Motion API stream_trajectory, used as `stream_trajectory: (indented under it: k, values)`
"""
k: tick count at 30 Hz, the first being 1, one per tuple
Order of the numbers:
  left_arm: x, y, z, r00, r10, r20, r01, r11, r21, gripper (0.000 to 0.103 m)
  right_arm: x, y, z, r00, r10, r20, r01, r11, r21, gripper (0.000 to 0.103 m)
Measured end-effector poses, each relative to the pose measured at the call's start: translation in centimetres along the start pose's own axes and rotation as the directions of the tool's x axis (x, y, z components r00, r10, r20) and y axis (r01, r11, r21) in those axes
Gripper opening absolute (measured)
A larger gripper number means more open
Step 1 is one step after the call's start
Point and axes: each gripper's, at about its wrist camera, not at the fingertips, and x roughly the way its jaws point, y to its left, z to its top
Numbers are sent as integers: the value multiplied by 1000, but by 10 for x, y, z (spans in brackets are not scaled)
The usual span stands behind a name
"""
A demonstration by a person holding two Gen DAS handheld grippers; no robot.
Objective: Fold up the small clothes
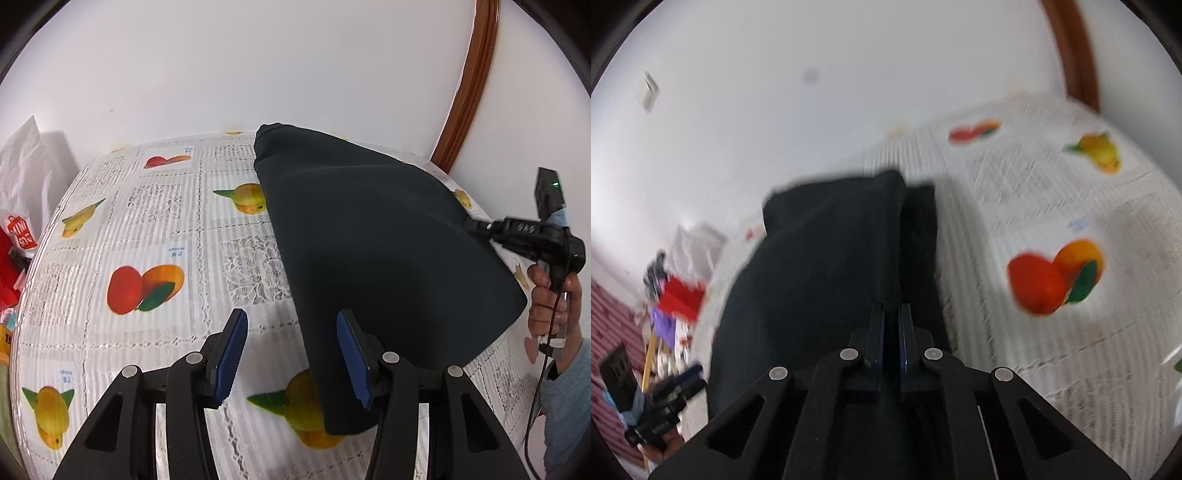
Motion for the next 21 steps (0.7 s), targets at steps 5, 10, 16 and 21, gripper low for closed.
stream_trajectory:
  k: [5,10,16,21]
  values:
    - [-6,1,-11,1000,-2,-9,2,1000,2,48,-20,3,-2,994,-93,58,94,995,-15,5]
    - [-17,0,-26,1000,-21,-3,21,1000,7,48,-51,-6,-16,987,-137,81,136,991,14,8]
    - [-29,3,-48,999,-44,-1,44,999,17,48,-87,7,-65,957,-275,93,285,950,-125,22]
    - [-30,-2,-72,998,-63,-23,64,997,44,48,-98,7,-111,946,-311,88,323,925,-200,42]
